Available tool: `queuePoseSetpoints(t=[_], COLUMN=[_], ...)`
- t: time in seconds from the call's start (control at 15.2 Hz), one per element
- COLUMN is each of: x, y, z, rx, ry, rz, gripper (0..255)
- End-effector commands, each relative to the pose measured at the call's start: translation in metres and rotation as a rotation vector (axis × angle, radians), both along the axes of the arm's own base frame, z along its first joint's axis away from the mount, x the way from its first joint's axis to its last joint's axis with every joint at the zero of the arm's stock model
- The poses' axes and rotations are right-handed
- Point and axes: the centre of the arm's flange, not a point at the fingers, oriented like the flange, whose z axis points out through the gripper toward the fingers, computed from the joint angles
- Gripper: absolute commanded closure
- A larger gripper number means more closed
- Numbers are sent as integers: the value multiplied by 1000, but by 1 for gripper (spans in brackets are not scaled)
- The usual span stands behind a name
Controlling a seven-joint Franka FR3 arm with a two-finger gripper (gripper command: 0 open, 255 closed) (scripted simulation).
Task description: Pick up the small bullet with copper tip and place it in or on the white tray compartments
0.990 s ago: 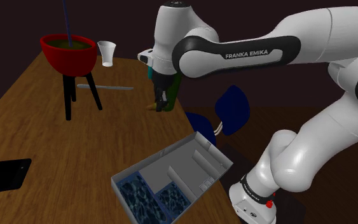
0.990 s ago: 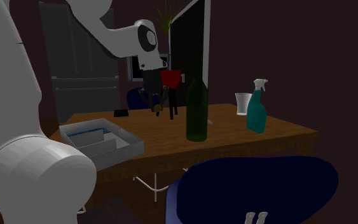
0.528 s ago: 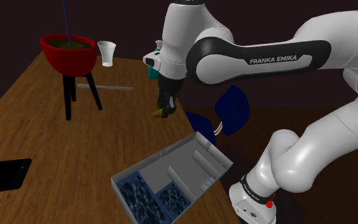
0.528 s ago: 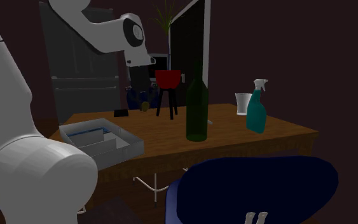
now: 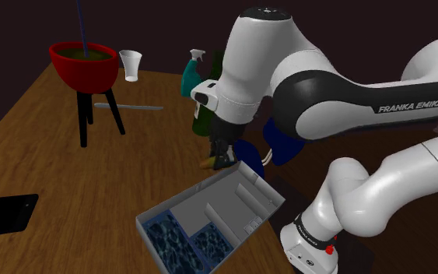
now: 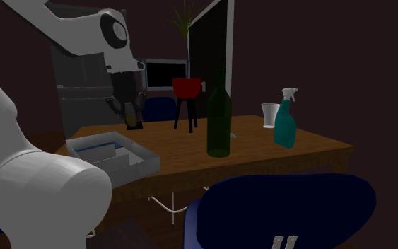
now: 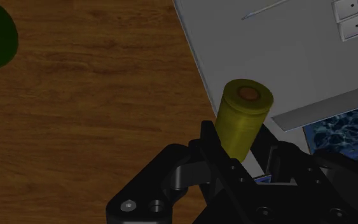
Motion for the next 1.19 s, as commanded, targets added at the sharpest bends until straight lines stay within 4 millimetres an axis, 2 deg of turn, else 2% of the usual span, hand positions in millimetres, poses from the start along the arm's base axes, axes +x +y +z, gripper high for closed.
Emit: queuePoseSetpoints(t=[0.0, 0.2, 0.26, 1.12], x=[-25, -63, -82, -82], y=[5, 16, 21, 21], z=[-3, -3, -2, -71], rx=[0, 0, 0, 0], ry=[0, 0, 0, 0], rz=[-2, -2, -2, -2], gripper=[255, 255, 255, 255])
